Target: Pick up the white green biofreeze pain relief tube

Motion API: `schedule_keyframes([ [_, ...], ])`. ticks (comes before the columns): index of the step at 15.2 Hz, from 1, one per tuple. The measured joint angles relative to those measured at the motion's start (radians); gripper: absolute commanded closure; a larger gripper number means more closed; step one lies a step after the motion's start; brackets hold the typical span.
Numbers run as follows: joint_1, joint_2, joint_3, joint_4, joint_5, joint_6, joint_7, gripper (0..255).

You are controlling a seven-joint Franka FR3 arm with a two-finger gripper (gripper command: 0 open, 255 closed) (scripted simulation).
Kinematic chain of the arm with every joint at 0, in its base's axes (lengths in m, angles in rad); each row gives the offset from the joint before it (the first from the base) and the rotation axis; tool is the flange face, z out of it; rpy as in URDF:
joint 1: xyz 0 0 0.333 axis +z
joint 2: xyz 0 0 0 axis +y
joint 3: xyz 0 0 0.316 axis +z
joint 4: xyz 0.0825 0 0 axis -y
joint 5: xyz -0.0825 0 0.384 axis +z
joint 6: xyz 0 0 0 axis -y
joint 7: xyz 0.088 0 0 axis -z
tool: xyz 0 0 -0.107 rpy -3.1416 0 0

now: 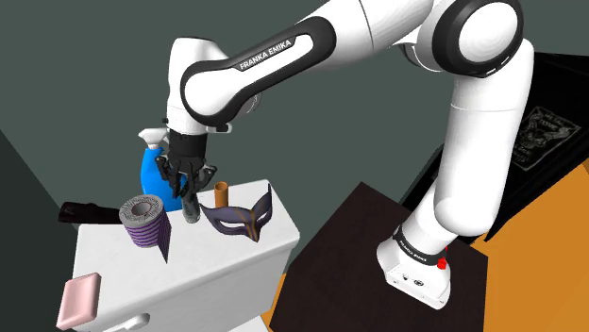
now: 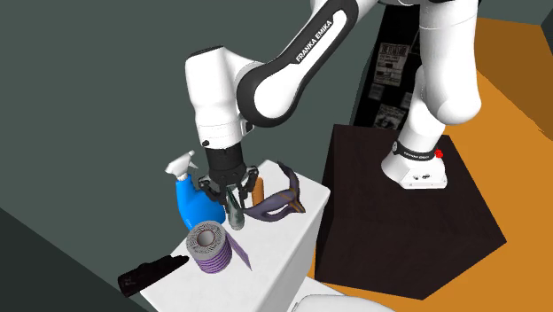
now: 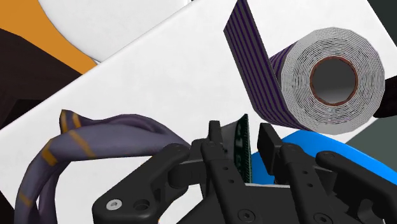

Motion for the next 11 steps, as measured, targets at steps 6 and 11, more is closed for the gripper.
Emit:
schedule_keyframes([
  [6,0.000,0.000,0.000,0.000,0.000,0.001,0.000,255],
  [11,-0.003,-0.016,0.004,0.005,0.006,-0.019,0.002,255],
])
